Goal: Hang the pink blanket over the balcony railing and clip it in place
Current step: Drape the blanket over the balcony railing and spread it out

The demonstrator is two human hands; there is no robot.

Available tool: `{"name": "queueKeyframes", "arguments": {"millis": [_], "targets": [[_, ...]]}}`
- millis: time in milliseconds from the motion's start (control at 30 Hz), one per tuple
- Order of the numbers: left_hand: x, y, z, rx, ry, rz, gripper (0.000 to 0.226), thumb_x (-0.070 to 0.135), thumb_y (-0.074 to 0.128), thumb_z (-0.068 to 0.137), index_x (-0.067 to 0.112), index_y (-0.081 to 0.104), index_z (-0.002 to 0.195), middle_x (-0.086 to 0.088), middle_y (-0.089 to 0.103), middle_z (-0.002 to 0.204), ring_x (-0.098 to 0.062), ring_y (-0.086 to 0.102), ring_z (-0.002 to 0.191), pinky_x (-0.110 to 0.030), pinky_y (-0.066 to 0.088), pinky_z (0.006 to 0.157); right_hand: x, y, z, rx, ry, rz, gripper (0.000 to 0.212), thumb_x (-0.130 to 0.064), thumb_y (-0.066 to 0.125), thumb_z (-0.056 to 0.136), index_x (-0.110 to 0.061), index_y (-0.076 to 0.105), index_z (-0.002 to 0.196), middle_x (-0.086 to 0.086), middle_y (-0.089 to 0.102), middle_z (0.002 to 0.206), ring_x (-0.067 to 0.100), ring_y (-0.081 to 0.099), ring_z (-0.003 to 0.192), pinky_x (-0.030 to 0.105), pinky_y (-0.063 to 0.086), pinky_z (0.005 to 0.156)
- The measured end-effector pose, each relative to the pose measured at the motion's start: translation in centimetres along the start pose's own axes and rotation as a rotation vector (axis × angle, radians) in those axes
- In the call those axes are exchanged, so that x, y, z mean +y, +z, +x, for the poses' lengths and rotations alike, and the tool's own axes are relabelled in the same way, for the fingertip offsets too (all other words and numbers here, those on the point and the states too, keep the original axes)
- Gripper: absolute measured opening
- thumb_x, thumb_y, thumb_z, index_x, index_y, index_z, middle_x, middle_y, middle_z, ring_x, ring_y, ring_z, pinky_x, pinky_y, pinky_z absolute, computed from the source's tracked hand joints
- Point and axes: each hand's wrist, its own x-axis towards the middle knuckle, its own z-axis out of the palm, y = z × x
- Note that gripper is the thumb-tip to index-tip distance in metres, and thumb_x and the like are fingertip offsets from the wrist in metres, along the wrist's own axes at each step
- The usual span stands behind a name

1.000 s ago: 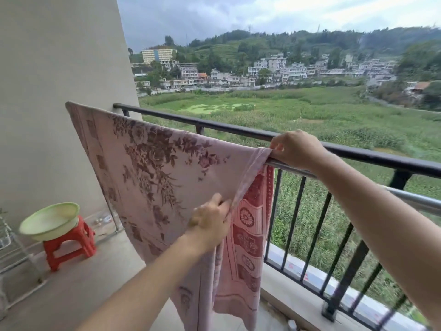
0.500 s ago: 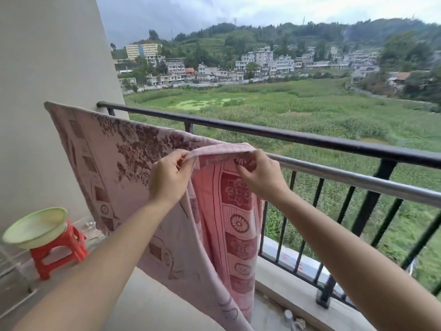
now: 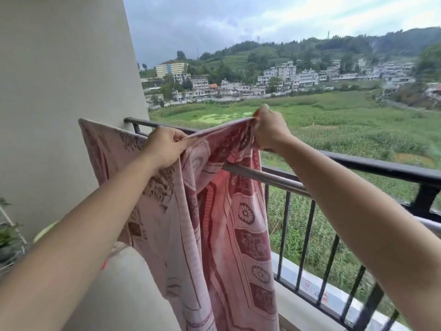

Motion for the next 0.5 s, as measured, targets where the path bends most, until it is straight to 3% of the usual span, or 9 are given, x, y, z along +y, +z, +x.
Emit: {"name": "queueKeyframes", "arguments": {"millis": [33,100,167,233,333,367,500], "targets": [[-0.3,-0.2,0.3,-0.055,-0.038,0.005,0.041,0.049,0.069,0.083,0.009,0.073,0.076,-0.003,0.063,0.063,-0.01,0.049,0.053,-0.02,0.038,0.051,-0.6,0.4,1.1,0.04,0.004,0.083,0.028,0.005,0.046,0.097,-0.008,0.046,0.122,0.015,0.06,0.101,0.03,0.065,0.091,0.044,0.06,0.078],[-1.0,-0.5,0.6,-0.159,-0.099,-0.127,0.042,0.047,0.066,0.087,0.007,0.074,0.08,0.005,0.064,0.058,-0.004,0.051,0.045,-0.015,0.039,0.049,-1.7,1.4,2.9,0.07,-0.025,0.187,0.026,0.003,0.039,0.1,-0.008,0.044,0.123,0.012,0.058,0.099,0.024,0.061,0.084,0.04,0.059,0.073],[-2.1,-0.9,0.9,-0.207,-0.183,-0.381,0.03,0.039,0.059,0.094,0.013,0.073,0.088,0.004,0.074,0.071,-0.005,0.065,0.057,-0.018,0.047,0.057,-2.4,2.8,4.4,0.042,-0.096,0.182,0.024,0.0,0.037,0.101,-0.007,0.047,0.122,0.012,0.06,0.105,0.022,0.06,0.086,0.036,0.058,0.076],[-3.9,-1.5,1.7,-0.137,-0.245,-0.536,0.023,0.029,0.053,0.099,0.015,0.071,0.095,0.001,0.076,0.08,-0.01,0.071,0.068,-0.019,0.053,0.059,-2.8,4.5,5.6,0.02,-0.2,0.071,0.022,-0.003,0.039,0.102,-0.006,0.052,0.119,0.013,0.059,0.113,0.021,0.056,0.093,0.034,0.054,0.088],[-7.3,-2.5,3.5,0.012,-0.27,-0.49,0.022,0.024,0.052,0.1,0.011,0.067,0.11,-0.01,0.071,0.107,-0.023,0.068,0.1,-0.035,0.053,0.092,-3.4,7.3,7.5,0.013,-0.334,-0.064,0.024,-0.006,0.042,0.102,-0.004,0.057,0.119,0.017,0.054,0.123,0.017,0.047,0.096,0.027,0.045,0.091],[-8.4,-2.8,4.2,0.046,-0.258,-0.464,0.021,0.023,0.05,0.101,0.012,0.068,0.105,-0.011,0.07,0.107,-0.025,0.066,0.1,-0.037,0.052,0.094,-3.9,8.3,8.1,0.027,-0.359,-0.075,0.023,-0.008,0.042,0.102,-0.004,0.057,0.12,0.018,0.052,0.125,0.018,0.047,0.095,0.027,0.044,0.088],[-13.0,-4.1,8.3,0.284,-0.183,-0.271,0.023,0.027,0.049,0.101,0.018,0.062,0.083,0.0,0.062,0.076,-0.016,0.059,0.072,-0.023,0.046,0.063,-6.8,12.2,10.7,0.133,-0.511,-0.1,0.023,-0.014,0.042,0.105,-0.005,0.056,0.12,0.018,0.049,0.125,0.024,0.057,0.094,0.035,0.057,0.086]]}}
